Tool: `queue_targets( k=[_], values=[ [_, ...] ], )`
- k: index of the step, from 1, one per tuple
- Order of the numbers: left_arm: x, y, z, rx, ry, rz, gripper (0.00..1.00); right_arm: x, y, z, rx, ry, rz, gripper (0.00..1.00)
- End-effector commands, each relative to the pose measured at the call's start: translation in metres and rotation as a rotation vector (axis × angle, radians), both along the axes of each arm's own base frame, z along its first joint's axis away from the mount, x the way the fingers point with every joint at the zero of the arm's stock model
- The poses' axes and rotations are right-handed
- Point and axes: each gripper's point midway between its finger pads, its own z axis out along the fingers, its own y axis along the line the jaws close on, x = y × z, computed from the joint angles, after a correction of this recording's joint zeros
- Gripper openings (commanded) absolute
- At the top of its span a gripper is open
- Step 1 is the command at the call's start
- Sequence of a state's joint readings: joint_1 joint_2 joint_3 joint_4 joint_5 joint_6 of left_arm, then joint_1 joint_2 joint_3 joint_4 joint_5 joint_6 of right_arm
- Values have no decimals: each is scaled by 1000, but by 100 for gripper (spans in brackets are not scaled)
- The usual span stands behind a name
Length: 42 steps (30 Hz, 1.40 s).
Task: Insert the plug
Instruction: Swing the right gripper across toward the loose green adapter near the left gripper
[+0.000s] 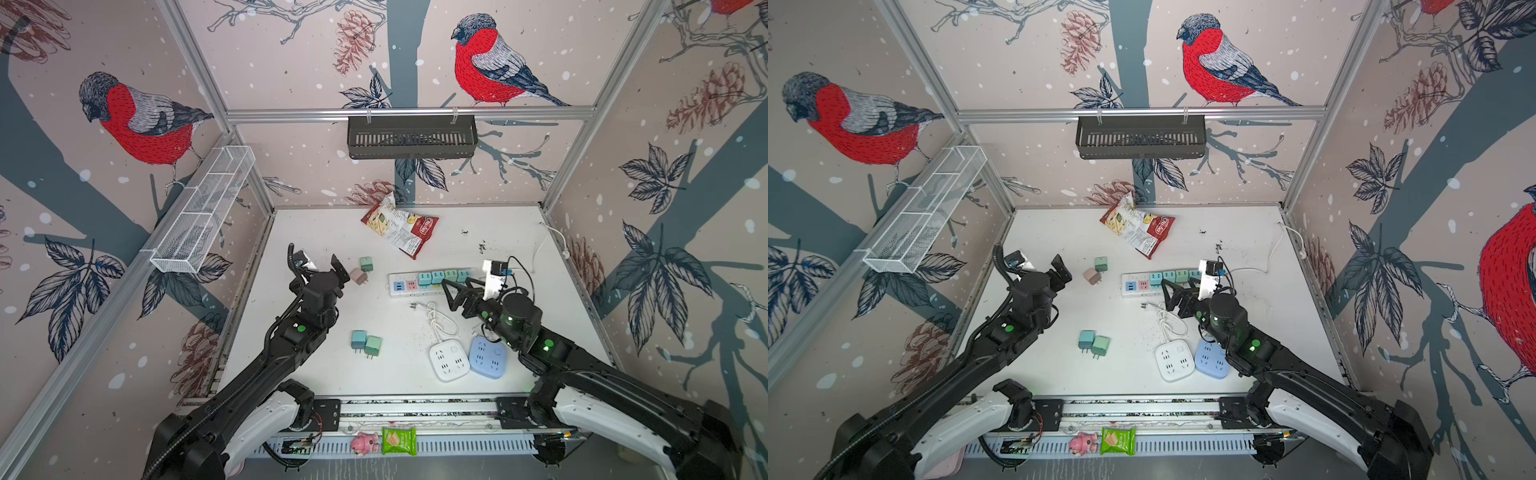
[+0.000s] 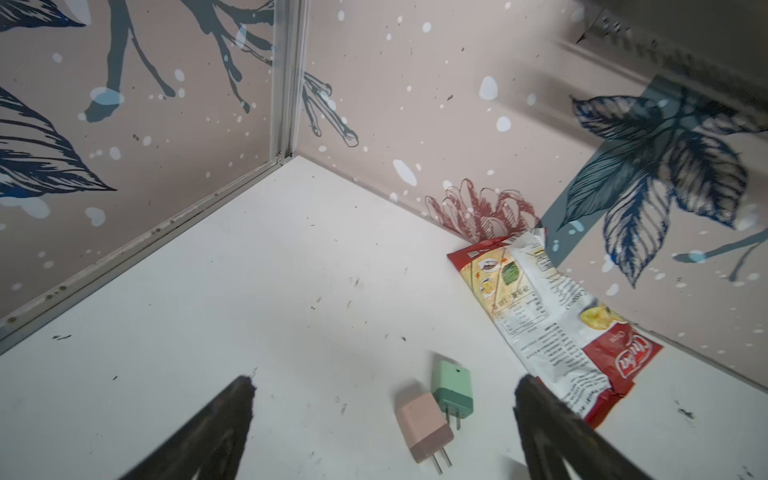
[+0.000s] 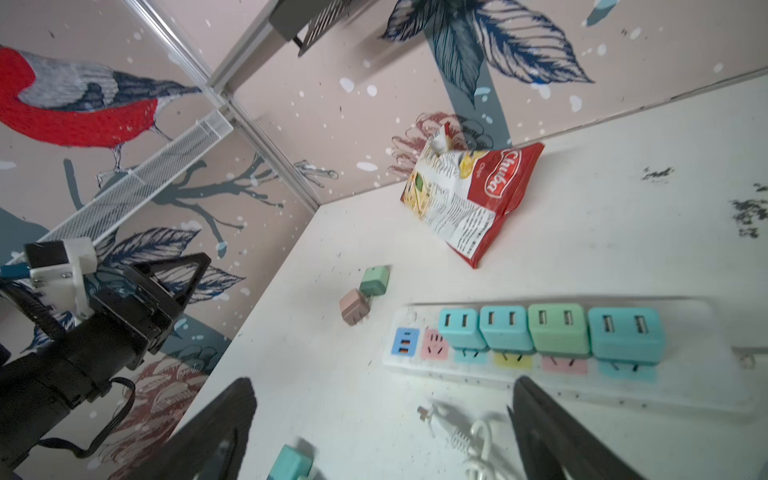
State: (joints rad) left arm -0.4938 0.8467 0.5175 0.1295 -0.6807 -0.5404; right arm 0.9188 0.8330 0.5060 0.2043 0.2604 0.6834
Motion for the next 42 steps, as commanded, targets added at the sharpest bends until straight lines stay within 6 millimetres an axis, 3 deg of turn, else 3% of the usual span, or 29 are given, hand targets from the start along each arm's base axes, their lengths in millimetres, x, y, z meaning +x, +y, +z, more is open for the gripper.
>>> queue_targets(
  k=[1,6,11,15,27,32,42],
  values=[
    [-8,3,20,-23,-126,-19,97,-9,10,-10,-39,64,-83,95],
    [-21,26,17,-41,-174,87,97,-44,53,-22,-101,132,-58,92],
    [-20,23,14,-51,-173,72,97,-72,80,-42,-186,171,-26,91],
    [-15,23,6,-47,-147,83,97,-90,101,-74,-225,207,19,91],
    [-3,14,3,-19,-88,65,97,-106,175,-134,-433,249,97,89],
    [-2,14,1,-10,-87,62,97,-108,189,-158,-497,262,109,89],
    [3,8,-2,-4,-71,40,97,-106,193,-206,-608,300,85,89]
  ],
)
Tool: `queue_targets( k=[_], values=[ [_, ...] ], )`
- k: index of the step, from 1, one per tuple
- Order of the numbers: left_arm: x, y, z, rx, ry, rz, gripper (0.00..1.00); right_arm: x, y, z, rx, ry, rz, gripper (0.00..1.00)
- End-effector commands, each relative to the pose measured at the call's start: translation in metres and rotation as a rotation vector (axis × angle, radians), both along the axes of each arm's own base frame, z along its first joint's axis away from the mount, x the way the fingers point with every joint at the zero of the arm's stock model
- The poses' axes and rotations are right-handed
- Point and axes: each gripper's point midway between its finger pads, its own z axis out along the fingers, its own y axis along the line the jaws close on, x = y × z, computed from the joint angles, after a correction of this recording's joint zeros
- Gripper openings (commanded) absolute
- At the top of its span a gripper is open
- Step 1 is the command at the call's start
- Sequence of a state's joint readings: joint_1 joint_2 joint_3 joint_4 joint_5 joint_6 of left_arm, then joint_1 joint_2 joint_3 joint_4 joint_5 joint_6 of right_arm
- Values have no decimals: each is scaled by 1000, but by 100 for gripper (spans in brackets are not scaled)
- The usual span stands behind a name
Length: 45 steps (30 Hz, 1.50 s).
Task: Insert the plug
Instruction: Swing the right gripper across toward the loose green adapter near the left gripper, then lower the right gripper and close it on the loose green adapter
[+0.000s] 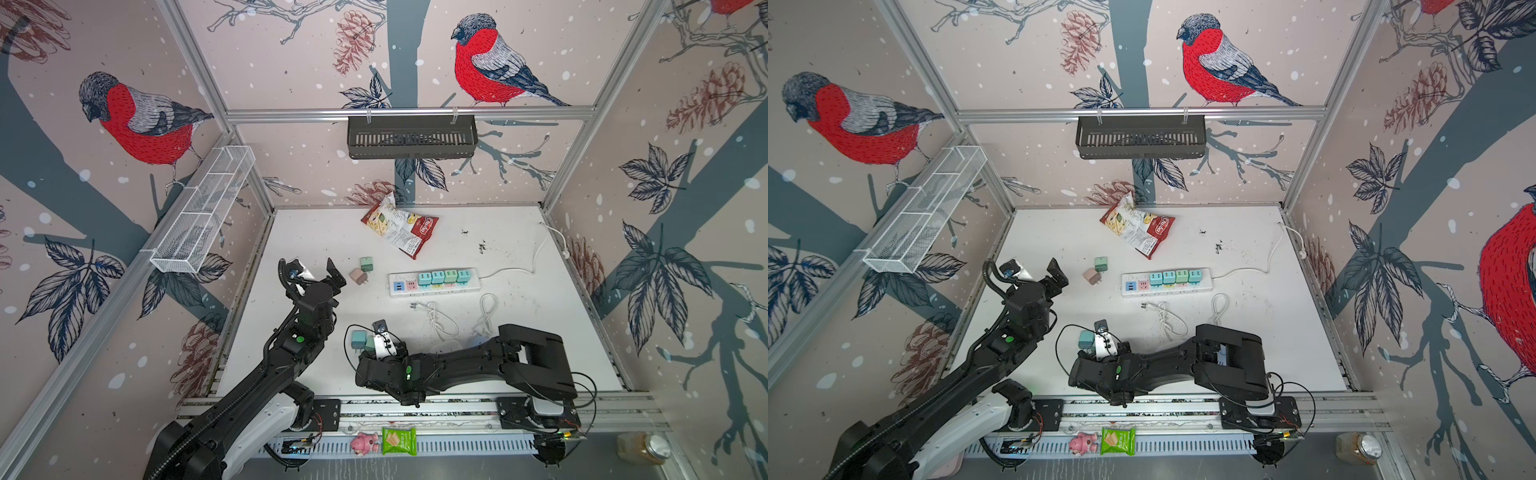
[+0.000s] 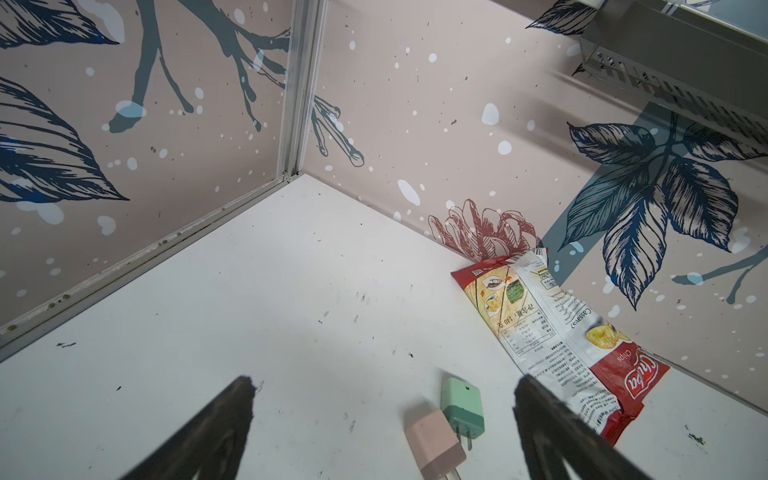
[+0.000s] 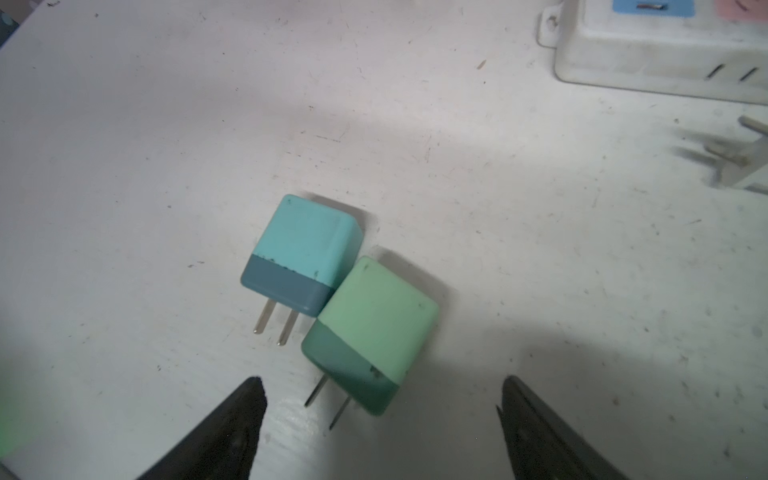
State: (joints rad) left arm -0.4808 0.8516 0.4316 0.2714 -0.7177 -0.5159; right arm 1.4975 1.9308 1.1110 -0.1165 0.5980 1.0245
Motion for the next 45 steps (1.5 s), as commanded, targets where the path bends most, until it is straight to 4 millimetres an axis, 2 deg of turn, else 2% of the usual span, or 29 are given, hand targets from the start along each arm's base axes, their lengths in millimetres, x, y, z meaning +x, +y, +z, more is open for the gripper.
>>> queue_targets(
  k=[1,10,14,22,26,34,40,45],
  values=[
    [3,-2,8,-9,-23,-6,97,1,-2,-7,-29,1,-13,89],
    [4,-5,9,-11,-33,-22,97,19,1,-23,-64,18,-35,89],
    [5,-6,8,-7,-30,-26,97,23,-2,-26,-92,20,-42,86],
    [8,-9,6,-5,-20,-39,97,24,-33,-28,-107,9,-98,84],
    [6,-8,8,-9,-25,-38,97,23,-43,-31,-104,11,-110,84],
    [4,-6,10,-8,-38,-34,97,21,-32,-35,-137,0,-64,82],
    [6,-8,8,-2,-27,-36,97,26,-28,-46,-165,15,-53,74],
    [7,-9,7,-2,-25,-41,97,24,-24,-47,-165,20,-46,54]
  ],
)
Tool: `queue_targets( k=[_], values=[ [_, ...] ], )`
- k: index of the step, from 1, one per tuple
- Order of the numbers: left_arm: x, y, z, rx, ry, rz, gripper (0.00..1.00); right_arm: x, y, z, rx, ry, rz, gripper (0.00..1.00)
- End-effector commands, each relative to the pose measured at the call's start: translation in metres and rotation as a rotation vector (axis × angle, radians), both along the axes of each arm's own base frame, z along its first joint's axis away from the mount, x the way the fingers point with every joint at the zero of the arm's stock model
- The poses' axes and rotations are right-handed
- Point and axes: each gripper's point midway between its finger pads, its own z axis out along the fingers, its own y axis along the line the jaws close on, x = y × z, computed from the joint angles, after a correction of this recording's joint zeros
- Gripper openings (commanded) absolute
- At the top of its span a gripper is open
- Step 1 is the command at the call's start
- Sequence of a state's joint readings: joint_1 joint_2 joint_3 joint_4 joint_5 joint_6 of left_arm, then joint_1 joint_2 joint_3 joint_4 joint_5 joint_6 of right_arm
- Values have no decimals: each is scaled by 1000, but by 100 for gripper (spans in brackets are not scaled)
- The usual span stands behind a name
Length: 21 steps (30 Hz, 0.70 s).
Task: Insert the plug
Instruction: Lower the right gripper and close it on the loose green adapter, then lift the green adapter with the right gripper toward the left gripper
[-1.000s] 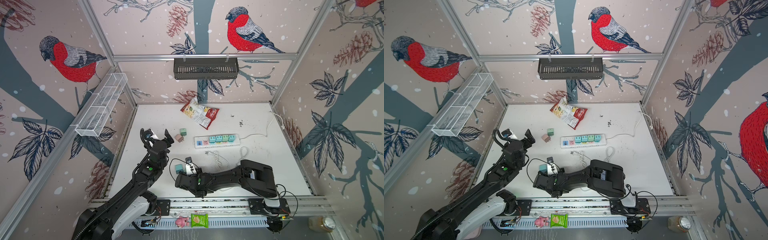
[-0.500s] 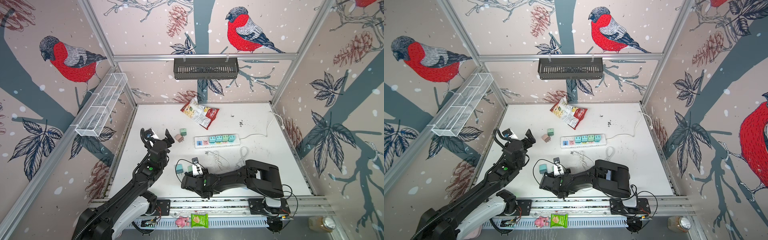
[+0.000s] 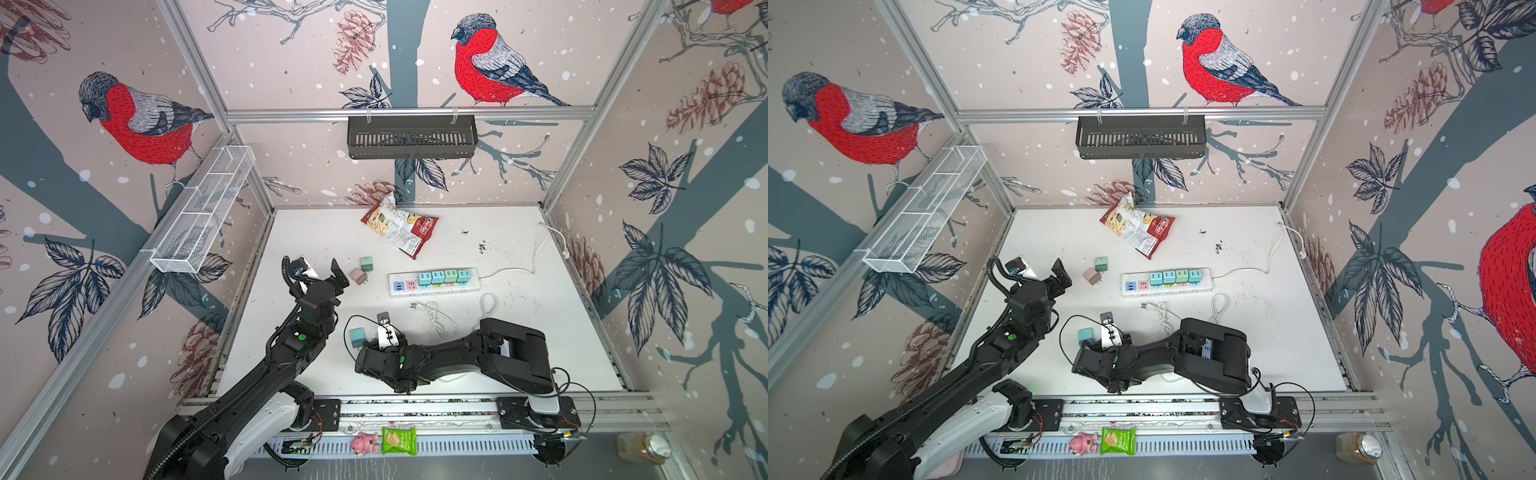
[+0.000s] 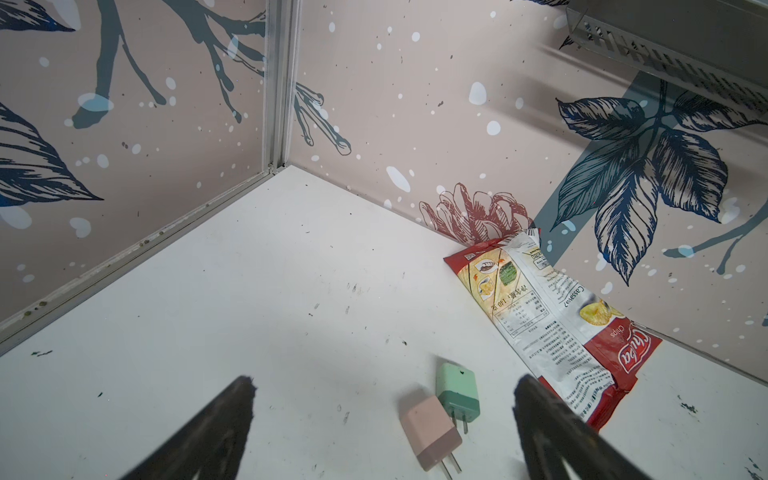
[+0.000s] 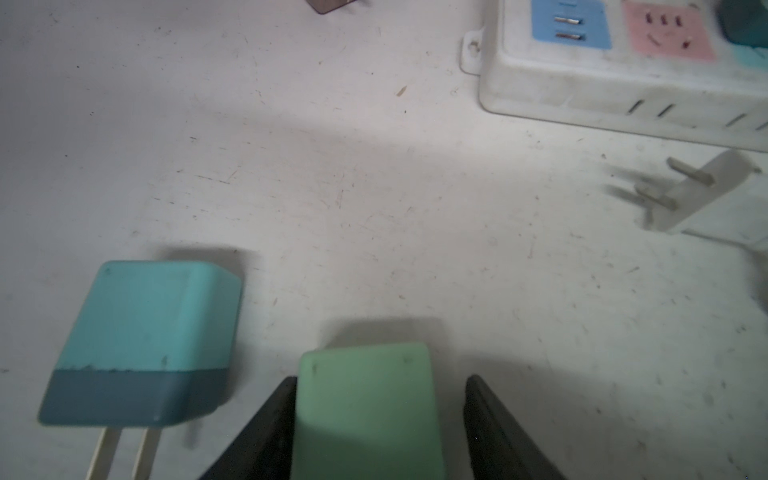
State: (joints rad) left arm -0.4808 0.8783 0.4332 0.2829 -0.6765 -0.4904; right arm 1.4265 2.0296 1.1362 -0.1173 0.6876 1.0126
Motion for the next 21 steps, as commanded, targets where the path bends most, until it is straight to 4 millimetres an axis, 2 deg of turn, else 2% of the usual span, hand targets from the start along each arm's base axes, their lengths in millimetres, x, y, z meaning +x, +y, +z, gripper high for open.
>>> queue_targets(
  k=[1,6,12,16,21],
  values=[
    [3,-1,14,-26,-49,1,97,-18,-8,-21,-71,100,51,51],
    [3,-3,15,-30,-45,-10,97,-21,-10,-13,-55,90,51,40],
    [5,-6,14,-29,-41,-24,97,-24,-15,4,-17,69,53,32],
    [10,-12,10,-31,-20,-46,97,-21,-24,27,11,23,51,27],
    [15,-32,17,-34,14,-148,97,-11,-46,73,59,-86,25,24]
  ],
)
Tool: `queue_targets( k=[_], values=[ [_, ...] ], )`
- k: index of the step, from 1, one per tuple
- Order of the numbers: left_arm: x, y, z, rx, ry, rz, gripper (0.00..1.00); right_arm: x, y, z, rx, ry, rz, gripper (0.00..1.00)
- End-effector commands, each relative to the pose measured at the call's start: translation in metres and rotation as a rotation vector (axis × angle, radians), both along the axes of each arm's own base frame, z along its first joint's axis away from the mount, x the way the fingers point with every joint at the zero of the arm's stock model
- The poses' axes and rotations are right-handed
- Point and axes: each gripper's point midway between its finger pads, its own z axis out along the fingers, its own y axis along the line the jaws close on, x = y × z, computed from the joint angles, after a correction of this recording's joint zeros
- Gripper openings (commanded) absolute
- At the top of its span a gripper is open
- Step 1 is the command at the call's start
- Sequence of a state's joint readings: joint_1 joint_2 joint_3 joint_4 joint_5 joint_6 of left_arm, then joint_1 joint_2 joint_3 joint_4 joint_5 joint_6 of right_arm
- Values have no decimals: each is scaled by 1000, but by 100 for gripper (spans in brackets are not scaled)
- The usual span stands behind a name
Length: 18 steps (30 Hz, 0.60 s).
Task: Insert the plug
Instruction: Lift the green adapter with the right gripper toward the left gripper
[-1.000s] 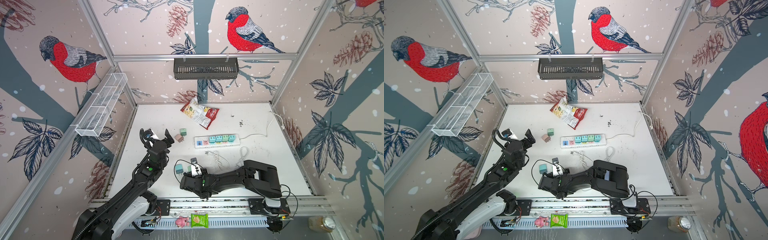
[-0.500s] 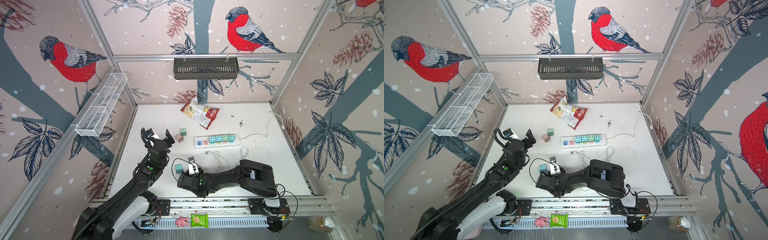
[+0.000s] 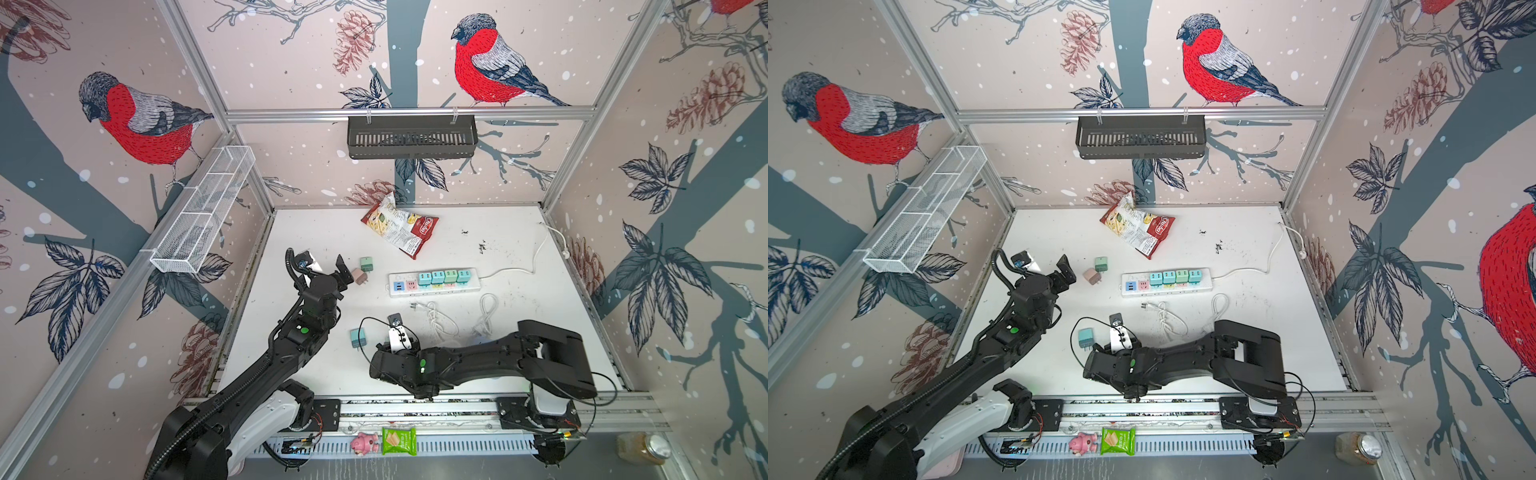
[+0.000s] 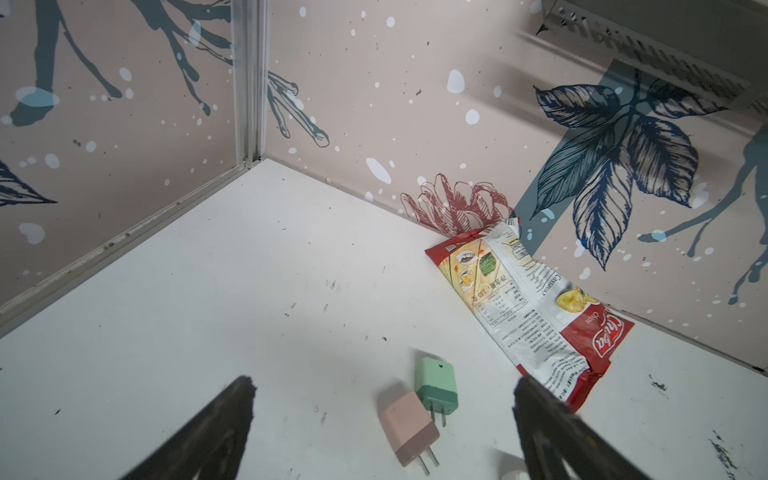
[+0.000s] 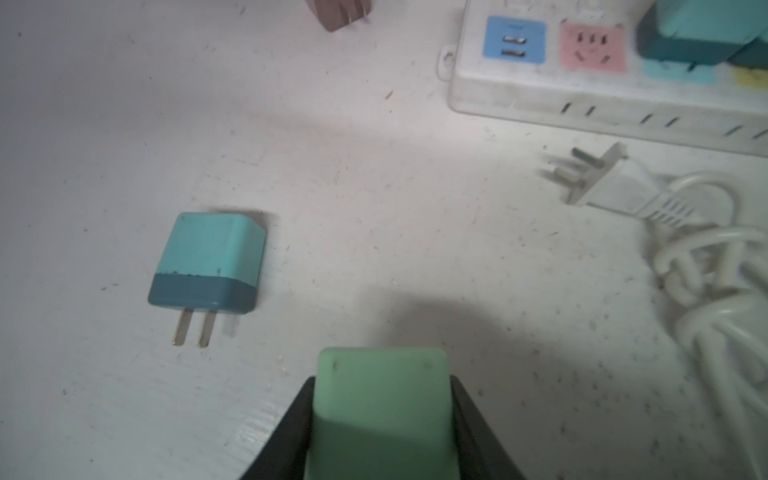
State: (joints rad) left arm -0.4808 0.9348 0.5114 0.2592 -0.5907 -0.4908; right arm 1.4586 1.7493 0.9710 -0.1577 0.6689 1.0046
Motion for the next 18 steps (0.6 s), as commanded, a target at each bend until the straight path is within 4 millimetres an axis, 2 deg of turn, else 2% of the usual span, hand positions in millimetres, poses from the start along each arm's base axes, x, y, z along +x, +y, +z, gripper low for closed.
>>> queue_targets(
  k=[1,7,12,18],
  values=[
    [1,-15,7,-20,-6,-90,97,13,-19,33,8,-120,-35,24],
    [-14,-40,27,-26,-124,-283,96,34,-58,109,115,-305,-87,19],
    [-24,-53,36,-18,-182,-378,91,57,-90,182,255,-458,-99,14],
    [-31,-74,47,-2,-223,-499,88,82,-152,261,492,-697,-106,15]
  ],
)
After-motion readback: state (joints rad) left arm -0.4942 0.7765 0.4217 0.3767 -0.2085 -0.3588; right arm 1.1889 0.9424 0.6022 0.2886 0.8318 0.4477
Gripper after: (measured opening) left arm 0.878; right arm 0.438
